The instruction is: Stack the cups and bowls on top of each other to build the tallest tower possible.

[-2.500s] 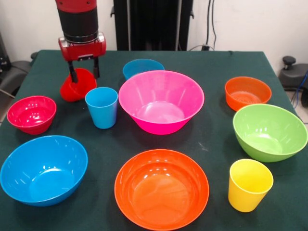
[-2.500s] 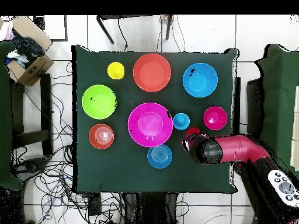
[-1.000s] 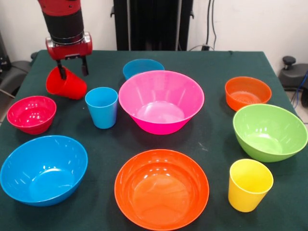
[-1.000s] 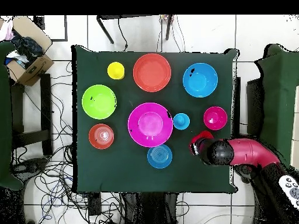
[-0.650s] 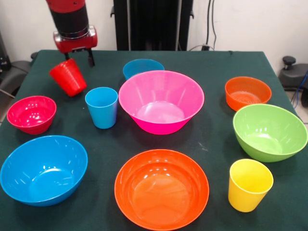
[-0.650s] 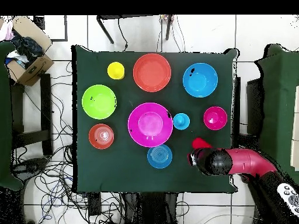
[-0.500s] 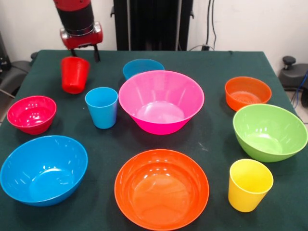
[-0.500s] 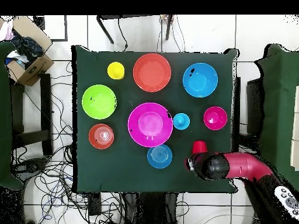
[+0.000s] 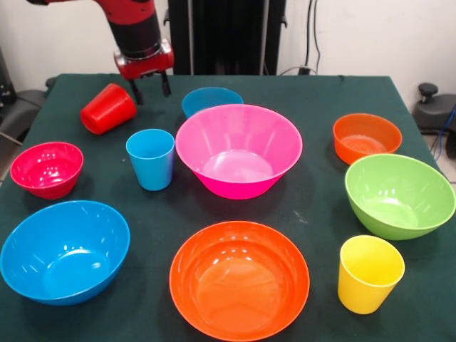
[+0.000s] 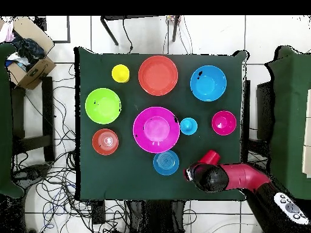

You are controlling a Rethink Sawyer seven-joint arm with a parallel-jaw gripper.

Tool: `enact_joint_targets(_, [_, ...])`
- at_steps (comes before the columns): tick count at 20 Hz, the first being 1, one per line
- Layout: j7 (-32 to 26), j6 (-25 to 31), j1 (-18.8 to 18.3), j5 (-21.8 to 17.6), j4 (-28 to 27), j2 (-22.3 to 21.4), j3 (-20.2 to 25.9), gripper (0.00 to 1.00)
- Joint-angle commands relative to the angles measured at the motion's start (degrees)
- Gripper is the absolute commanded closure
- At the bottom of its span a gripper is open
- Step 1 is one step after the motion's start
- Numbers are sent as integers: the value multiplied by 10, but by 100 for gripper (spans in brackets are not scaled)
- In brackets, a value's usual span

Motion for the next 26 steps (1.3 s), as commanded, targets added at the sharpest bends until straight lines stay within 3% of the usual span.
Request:
enact_joint_targets(1, [-5,-65,33,-53,-22,12,16,0])
enact_joint_targets(7, [-8,-54,40,-42,-29,-1,9,0])
enact_joint_targets(17, [-7,56,69,60,19,-123,25,0])
enact_joint_targets(20, [9,55,76,98,28,-131,42,0])
enact_joint_targets(23, [59,46,122,112,30,-134,19,0])
enact_joint_targets(26, [102,-9,138,139,52,-152,18,0])
